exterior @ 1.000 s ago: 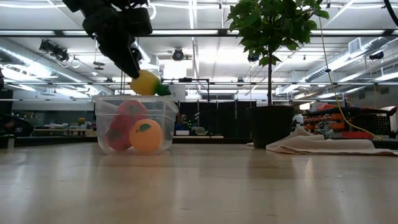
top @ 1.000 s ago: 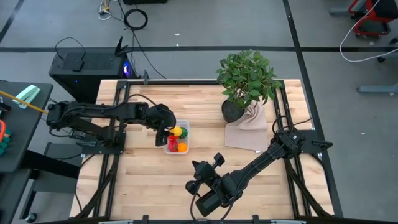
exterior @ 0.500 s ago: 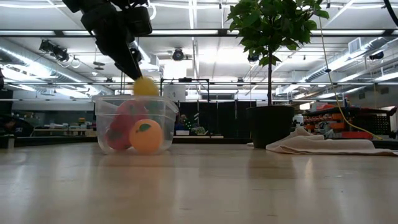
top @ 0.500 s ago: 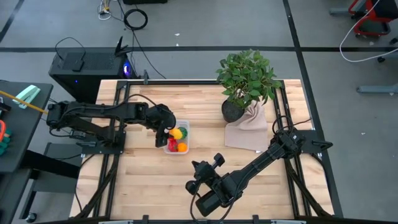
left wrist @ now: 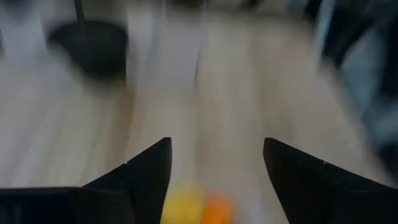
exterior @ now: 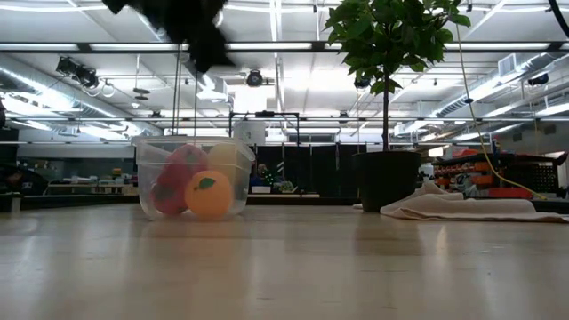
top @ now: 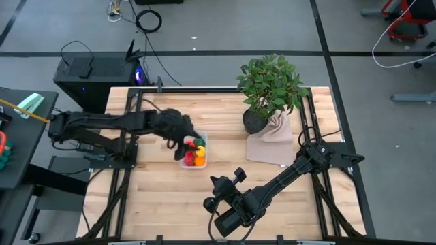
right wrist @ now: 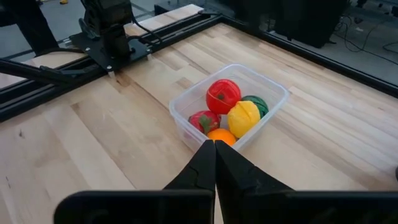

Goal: Pick and placing Produce into tupperware
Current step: Return to Home Position

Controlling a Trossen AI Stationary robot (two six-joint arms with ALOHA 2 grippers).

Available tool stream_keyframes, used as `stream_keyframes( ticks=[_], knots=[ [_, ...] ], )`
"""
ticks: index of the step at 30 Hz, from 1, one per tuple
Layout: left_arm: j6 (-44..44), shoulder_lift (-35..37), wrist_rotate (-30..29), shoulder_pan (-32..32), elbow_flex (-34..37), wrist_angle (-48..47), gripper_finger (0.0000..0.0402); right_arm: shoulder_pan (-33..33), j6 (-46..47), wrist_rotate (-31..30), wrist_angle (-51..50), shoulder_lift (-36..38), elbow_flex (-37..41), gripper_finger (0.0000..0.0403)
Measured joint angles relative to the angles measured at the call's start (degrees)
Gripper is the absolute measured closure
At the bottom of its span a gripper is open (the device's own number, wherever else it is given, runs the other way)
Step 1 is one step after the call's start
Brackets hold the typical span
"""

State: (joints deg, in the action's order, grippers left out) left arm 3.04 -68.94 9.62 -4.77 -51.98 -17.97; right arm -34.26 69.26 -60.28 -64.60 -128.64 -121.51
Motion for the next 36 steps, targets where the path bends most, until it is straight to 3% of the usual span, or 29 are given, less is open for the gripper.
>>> stream_keyframes(
  ticks=[5,12,20,28,36],
  knots=[
    [4.58,2.78,-3.88,2.19,-0.10,20.64,0.0180,0.02,0.15,1.29,-0.09,0.00,0.00,0.0394],
    [7.41,3.02,-10.89,4.75,0.34,35.50,0.0242,0.00,-0.28,1.70,-0.15,0.00,0.02,0.0394],
    [13.87,2.94,-23.92,7.16,18.03,82.15,0.0339,0.00,-0.44,3.88,-0.15,0.00,0.02,0.0394],
    [12.14,3.14,-25.09,7.18,28.97,96.58,0.0394,0.00,-0.47,4.97,-0.15,0.00,0.02,0.0394],
    [9.72,3.99,-25.92,6.55,37.49,107.83,0.0385,-0.01,-0.44,7.04,-0.10,0.00,0.02,0.0394]
  ],
)
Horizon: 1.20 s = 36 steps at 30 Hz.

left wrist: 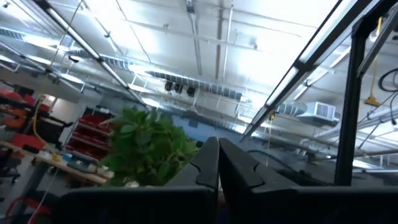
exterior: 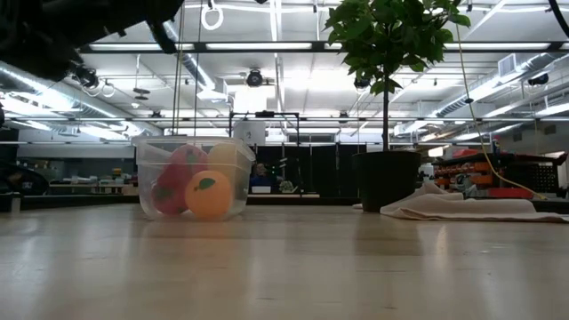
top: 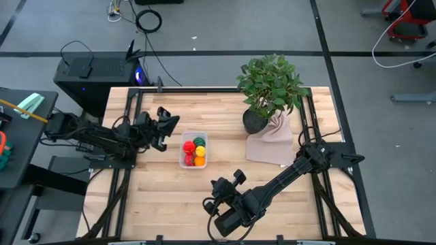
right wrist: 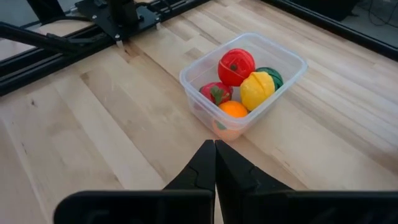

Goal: Pick and placing Produce into tupperware
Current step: Return to Home Position

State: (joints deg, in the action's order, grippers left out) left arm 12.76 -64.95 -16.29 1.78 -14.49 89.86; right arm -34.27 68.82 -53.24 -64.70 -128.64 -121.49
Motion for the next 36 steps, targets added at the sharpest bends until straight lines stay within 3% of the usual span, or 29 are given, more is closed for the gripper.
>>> stream_keyframes(
  ticks=[20,29,36],
  knots=[
    [-12.02,24.41,4.93,-0.11,13.95,-2.99,0.0391,0.14,0.64,0.76,0.25,0.00,0.00,0.0394],
    [-11.60,27.65,6.51,-0.37,14.02,-12.12,0.0391,0.40,2.05,2.31,-0.12,0.12,0.00,0.0398],
    [-10.48,27.63,7.45,-0.39,14.04,-12.07,0.0397,-3.06,15.77,2.59,-11.65,2.00,0.00,0.0401]
  ],
)
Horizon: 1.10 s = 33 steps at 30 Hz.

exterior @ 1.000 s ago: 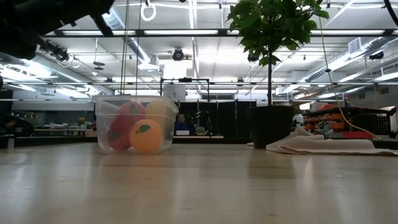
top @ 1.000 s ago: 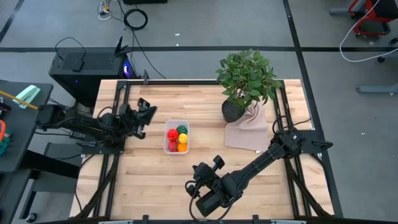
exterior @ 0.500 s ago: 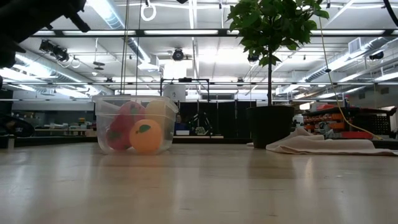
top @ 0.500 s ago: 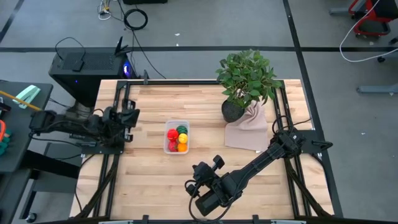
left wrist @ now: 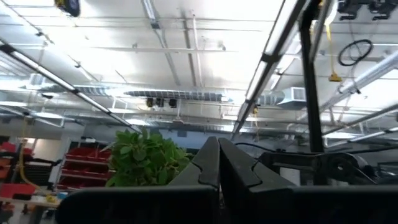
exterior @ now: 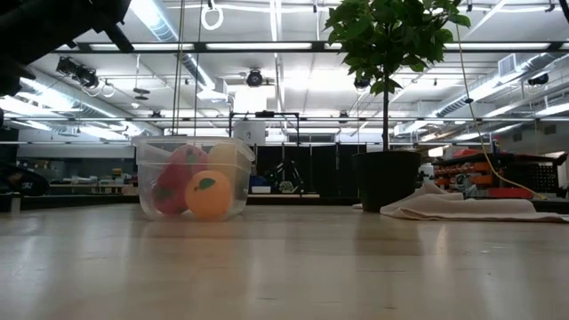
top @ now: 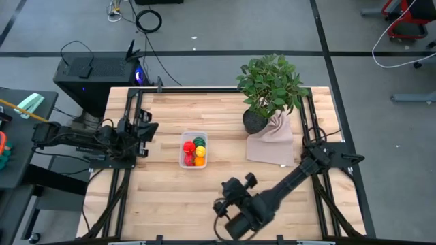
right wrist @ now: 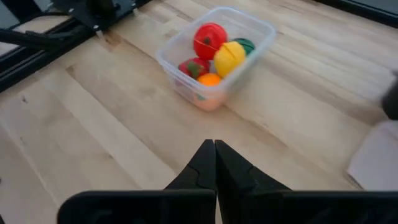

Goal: Pick and placing Produce into tupperware
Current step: Return to Home Position

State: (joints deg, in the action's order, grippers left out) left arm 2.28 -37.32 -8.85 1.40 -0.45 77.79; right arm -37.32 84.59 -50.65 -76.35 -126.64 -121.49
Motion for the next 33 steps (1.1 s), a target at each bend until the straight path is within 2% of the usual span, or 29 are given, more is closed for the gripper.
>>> stream_keyframes(
  ticks=[5,10,12,22,26,33],
  knots=[
    [0.00,-0.02,3.03,0.01,0.02,0.37,0.0391,-3.34,10.92,-1.81,-5.19,0.36,0.00,0.0402],
    [-3.53,1.60,3.59,0.01,0.02,9.46,0.0396,-6.48,17.42,-5.76,-5.22,2.31,0.02,0.0402],
    [-7.14,2.86,3.64,0.01,0.02,12.43,0.0393,-7.31,18.08,-7.46,-5.41,3.46,0.01,0.0402],
    [-14.79,18.09,3.07,0.01,0.00,11.02,0.0392,-6.91,15.00,-9.30,-8.52,6.77,0.01,0.0402],
    [-11.88,24.22,2.50,0.01,-0.02,3.01,0.0397,-6.47,14.12,-9.35,-8.81,6.79,0.01,0.0403],
    [-3.12,37.32,2.73,0.01,-0.02,-28.52,0.0398,-6.51,14.05,-9.40,-8.99,6.79,0.00,0.0403]
  ],
)
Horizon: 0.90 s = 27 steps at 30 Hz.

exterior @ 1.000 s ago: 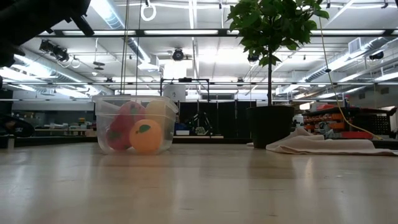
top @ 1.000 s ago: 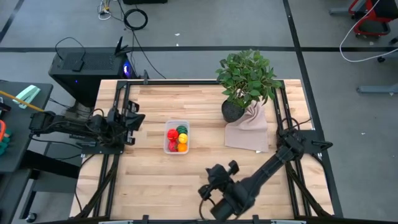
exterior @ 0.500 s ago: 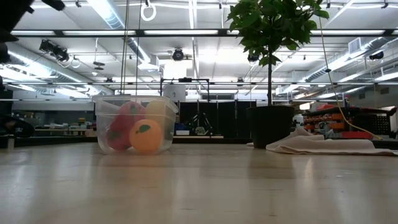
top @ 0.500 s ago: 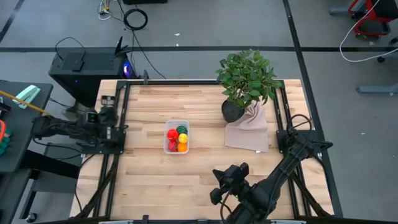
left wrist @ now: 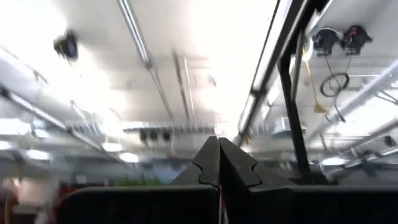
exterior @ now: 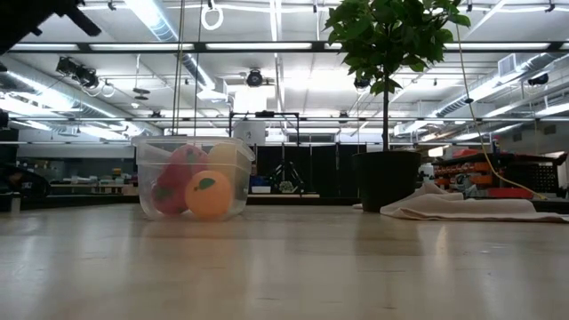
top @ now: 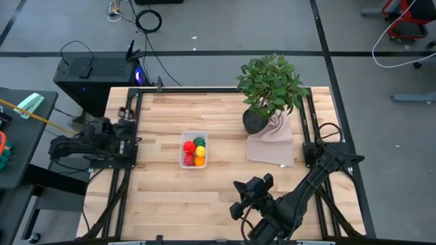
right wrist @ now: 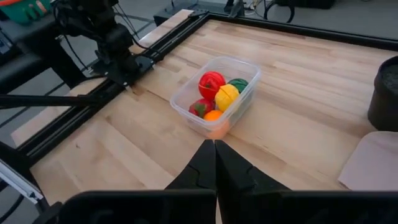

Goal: Pick and placing Produce into tupperware
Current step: Return to Home Position

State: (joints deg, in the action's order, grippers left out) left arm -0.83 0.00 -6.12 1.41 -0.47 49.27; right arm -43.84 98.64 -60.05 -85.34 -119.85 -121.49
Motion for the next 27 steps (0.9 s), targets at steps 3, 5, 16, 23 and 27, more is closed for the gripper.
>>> stream_keyframes(
  ticks=[3,5,16,23,27],
  knots=[
    [2.09,-0.44,2.31,0.00,-0.48,-4.30,0.0396,-0.17,0.23,0.09,0.03,0.00,0.00,0.0403],
    [3.14,-0.30,3.74,0.00,-2.59,-12.20,0.0398,-0.19,0.56,-0.03,0.00,0.00,0.00,0.0403],
    [5.10,-0.16,-0.27,0.00,-7.85,-44.76,0.0397,0.20,0.79,0.10,-0.09,0.00,0.00,0.0403],
    [4.99,-0.25,-2.17,0.00,-2.09,-35.87,0.0397,1.16,0.65,0.55,-0.13,-0.02,0.00,0.0403],
    [4.76,-0.20,-2.24,0.00,-0.04,-31.98,0.0398,1.36,0.53,0.76,0.03,-0.02,0.00,0.0403]
  ],
)
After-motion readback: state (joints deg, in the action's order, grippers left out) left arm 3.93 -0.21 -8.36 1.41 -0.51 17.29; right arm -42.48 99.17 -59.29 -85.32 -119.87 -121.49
